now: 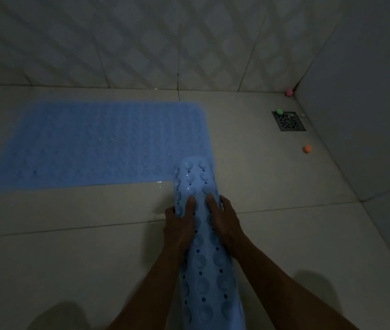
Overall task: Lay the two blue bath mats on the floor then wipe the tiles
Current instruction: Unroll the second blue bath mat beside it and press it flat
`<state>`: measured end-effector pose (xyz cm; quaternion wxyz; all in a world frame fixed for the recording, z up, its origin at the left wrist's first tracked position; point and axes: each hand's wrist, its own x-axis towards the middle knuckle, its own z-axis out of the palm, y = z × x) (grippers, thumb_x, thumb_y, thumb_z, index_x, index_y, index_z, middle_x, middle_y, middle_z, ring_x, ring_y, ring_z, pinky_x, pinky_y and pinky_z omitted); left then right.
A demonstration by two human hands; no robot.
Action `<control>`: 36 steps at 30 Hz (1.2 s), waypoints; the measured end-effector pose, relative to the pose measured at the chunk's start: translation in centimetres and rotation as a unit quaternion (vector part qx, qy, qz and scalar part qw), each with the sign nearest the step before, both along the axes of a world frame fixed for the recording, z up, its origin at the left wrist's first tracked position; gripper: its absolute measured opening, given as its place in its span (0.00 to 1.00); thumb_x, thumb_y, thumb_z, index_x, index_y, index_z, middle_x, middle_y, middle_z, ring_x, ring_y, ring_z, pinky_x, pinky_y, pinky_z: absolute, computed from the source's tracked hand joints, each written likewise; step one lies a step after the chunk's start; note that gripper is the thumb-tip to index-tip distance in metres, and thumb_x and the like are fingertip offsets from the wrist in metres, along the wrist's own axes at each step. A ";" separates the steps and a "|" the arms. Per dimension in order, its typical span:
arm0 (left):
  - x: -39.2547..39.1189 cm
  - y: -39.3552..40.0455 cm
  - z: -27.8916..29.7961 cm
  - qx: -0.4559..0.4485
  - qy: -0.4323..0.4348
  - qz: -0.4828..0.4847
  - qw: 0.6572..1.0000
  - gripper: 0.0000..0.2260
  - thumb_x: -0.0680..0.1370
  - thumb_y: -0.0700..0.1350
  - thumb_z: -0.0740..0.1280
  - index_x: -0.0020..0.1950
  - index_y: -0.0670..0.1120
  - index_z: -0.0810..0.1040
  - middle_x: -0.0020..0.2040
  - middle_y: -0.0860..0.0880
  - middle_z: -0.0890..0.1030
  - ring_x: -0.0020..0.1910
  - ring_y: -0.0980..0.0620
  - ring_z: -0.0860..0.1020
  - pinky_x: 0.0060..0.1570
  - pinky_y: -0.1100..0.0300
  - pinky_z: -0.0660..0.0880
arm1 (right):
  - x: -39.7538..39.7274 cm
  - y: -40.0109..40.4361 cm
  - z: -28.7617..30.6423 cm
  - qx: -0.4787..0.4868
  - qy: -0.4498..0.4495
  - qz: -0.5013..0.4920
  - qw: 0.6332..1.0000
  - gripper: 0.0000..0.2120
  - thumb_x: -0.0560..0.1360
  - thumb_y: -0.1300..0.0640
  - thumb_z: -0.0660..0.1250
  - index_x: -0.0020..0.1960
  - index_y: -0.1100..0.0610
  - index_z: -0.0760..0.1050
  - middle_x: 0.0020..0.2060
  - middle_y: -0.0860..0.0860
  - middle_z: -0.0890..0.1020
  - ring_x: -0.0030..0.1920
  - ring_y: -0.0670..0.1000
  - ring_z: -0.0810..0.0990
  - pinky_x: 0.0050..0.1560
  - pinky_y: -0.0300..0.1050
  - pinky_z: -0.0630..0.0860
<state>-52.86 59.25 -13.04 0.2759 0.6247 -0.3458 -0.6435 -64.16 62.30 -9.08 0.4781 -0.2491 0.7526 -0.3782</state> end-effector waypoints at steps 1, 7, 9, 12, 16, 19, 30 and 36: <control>-0.6 0.9 -0.6 0.001 -0.001 0.000 1.000 0.46 0.60 0.80 0.67 0.66 0.50 0.76 0.57 0.48 0.83 0.52 0.48 0.84 0.53 0.46 0.82 | -0.6 0.8 -0.6 0.003 -0.002 -0.001 1.000 0.32 0.78 0.33 0.60 0.76 0.48 0.63 0.65 0.47 0.75 0.65 0.52 0.76 0.70 0.53 0.72; -2.8 4.5 -1.0 -0.024 -0.033 -0.011 0.999 0.44 0.63 0.80 0.64 0.70 0.54 0.73 0.63 0.51 0.80 0.57 0.52 0.81 0.61 0.48 0.78 | -2.3 4.0 -3.3 -0.007 0.001 0.015 1.000 0.31 0.75 0.28 0.59 0.71 0.45 0.70 0.63 0.45 0.80 0.58 0.46 0.80 0.62 0.48 0.77; -3.3 4.6 -0.7 -0.012 -0.108 -0.020 0.994 0.46 0.65 0.82 0.59 0.73 0.54 0.70 0.69 0.46 0.75 0.65 0.45 0.76 0.67 0.45 0.73 | -2.6 4.0 -2.7 -0.005 0.001 0.015 1.000 0.28 0.77 0.30 0.57 0.70 0.46 0.69 0.60 0.43 0.79 0.55 0.45 0.79 0.58 0.45 0.76; -3.5 3.7 -1.2 -0.039 -0.141 -0.027 0.989 0.47 0.63 0.83 0.54 0.69 0.53 0.76 0.64 0.45 0.80 0.60 0.44 0.79 0.64 0.45 0.75 | -3.0 3.3 -2.2 0.000 0.021 0.024 0.999 0.28 0.79 0.31 0.55 0.72 0.46 0.65 0.59 0.44 0.77 0.54 0.47 0.77 0.57 0.43 0.73; -4.0 2.8 -1.1 -0.064 -0.166 -0.031 0.984 0.42 0.68 0.79 0.55 0.67 0.50 0.78 0.62 0.47 0.82 0.57 0.47 0.81 0.62 0.49 0.77 | -2.9 2.1 -5.3 0.011 0.038 0.018 0.999 0.46 0.67 0.18 0.50 0.76 0.45 0.61 0.66 0.54 0.76 0.61 0.56 0.78 0.63 0.57 0.77; -4.3 2.7 -0.9 -0.060 -0.175 -0.031 0.982 0.35 0.74 0.74 0.58 0.66 0.49 0.79 0.61 0.48 0.82 0.56 0.49 0.81 0.61 0.52 0.77 | -3.1 1.8 -4.8 0.015 0.033 0.020 0.999 0.43 0.69 0.22 0.51 0.76 0.47 0.61 0.66 0.57 0.75 0.63 0.59 0.77 0.64 0.59 0.76; -4.4 3.9 0.6 -0.047 -0.189 -0.011 0.981 0.33 0.80 0.68 0.54 0.68 0.43 0.76 0.62 0.44 0.80 0.58 0.45 0.80 0.62 0.51 0.76 | -3.1 1.5 -4.2 0.051 0.060 0.072 0.994 0.35 0.82 0.35 0.50 0.82 0.50 0.47 0.76 0.62 0.61 0.75 0.63 0.62 0.75 0.58 0.60; -3.8 4.9 1.5 -0.089 -0.215 0.005 0.972 0.33 0.82 0.64 0.55 0.77 0.42 0.64 0.71 0.41 0.74 0.67 0.43 0.75 0.62 0.55 0.70 | -3.2 1.7 -4.1 0.036 0.055 0.079 0.995 0.28 0.84 0.47 0.50 0.82 0.50 0.48 0.77 0.61 0.63 0.74 0.63 0.65 0.74 0.55 0.61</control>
